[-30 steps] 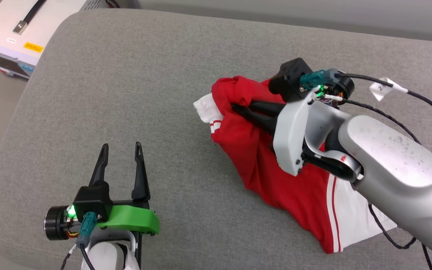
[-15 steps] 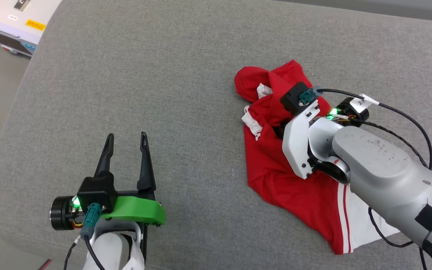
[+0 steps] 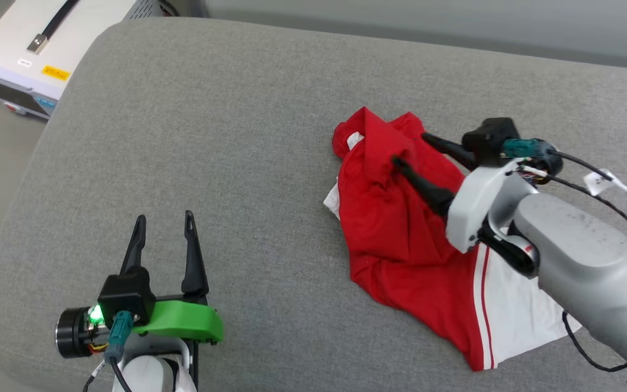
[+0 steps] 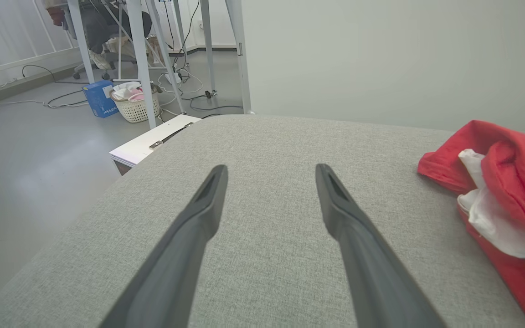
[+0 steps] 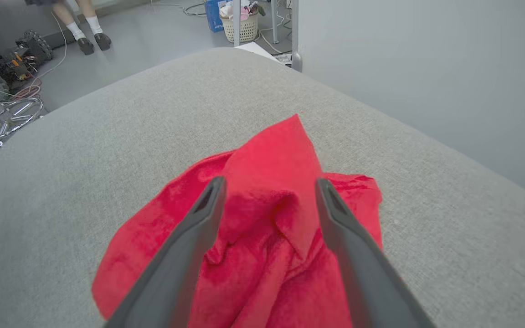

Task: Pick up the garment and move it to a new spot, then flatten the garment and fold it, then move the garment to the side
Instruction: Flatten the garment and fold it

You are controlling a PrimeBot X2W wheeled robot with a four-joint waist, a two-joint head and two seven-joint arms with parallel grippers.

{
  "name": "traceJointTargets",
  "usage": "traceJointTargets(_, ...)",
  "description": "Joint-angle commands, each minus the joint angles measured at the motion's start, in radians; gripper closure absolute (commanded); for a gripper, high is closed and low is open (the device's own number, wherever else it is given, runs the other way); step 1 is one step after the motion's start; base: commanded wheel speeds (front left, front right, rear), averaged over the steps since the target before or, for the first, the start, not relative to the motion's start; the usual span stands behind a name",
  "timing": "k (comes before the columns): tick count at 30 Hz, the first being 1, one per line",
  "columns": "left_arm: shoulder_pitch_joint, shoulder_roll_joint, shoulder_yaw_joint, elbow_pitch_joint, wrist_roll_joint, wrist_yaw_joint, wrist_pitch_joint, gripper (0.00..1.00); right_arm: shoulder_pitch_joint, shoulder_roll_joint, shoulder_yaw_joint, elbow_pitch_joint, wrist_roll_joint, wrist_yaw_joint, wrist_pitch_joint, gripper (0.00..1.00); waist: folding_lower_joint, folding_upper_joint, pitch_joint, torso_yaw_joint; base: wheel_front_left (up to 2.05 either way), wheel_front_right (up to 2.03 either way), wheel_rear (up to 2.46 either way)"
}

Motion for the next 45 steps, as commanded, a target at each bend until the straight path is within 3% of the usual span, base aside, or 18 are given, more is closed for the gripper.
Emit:
traceJointTargets(1,0.017,-0.003,0.007,-0.006,0.010,-0.002,-0.006,0.00,0.026,-0.026,-0.032,-0.013,-0.019,0.000,-0.023,0.00,0.0000,0.0000,-0.043,-0.033,0.00,0.00,0.00)
traceJointTargets(8,0.049,-0.003,0.024,-0.028,0.028,-0.009,-0.006,0.00,0.122,-0.157,-0.315,-0.133,-0.223,0.000,-0.044,0.00,0.0000,0.0000,-0.080,-0.067,0.00,0.00,0.00)
traceJointTargets(12,0.064,-0.003,0.033,-0.034,0.035,-0.013,-0.006,0.00,0.193,-0.246,-0.420,-0.225,-0.349,0.000,-0.003,0.00,0.0000,0.0000,-0.096,-0.080,0.00,0.00,0.00)
traceJointTargets(16,0.077,-0.003,0.041,-0.039,0.039,-0.015,-0.006,0.00,0.269,-0.332,-0.469,-0.378,-0.365,0.000,0.216,0.00,0.0000,0.0000,-0.103,-0.092,0.00,0.00,0.00)
traceJointTargets(24,0.074,-0.003,0.040,-0.038,0.038,-0.020,-0.006,0.00,0.392,-0.502,-0.492,-0.658,-0.210,0.000,0.748,0.00,0.0000,0.0000,-0.096,-0.098,0.00,0.00,0.00)
traceJointTargets(28,0.062,-0.003,0.029,-0.037,0.034,-0.021,-0.006,0.00,0.430,-0.514,-0.487,-0.718,-0.149,0.000,0.894,0.00,0.0000,0.0000,-0.081,-0.090,0.00,0.00,0.00)
traceJointTargets(32,0.047,-0.003,0.017,-0.039,0.029,-0.021,-0.006,0.00,0.453,-0.498,-0.462,-0.707,-0.150,0.000,0.964,0.00,0.0000,0.0000,-0.058,-0.077,0.00,0.00,0.00)
traceJointTargets(39,0.026,-0.003,0.008,-0.039,0.025,-0.019,-0.006,0.00,0.466,-0.432,-0.431,-0.554,-0.190,0.000,0.948,0.00,0.0000,0.0000,-0.011,-0.058,0.00,0.00,0.00)
traceJointTargets(45,0.009,-0.003,0.008,-0.035,0.023,-0.019,-0.006,0.00,0.505,-0.377,-0.336,-0.435,-0.173,0.000,0.917,0.00,0.0000,0.0000,0.010,-0.051,0.00,0.00,0.00)
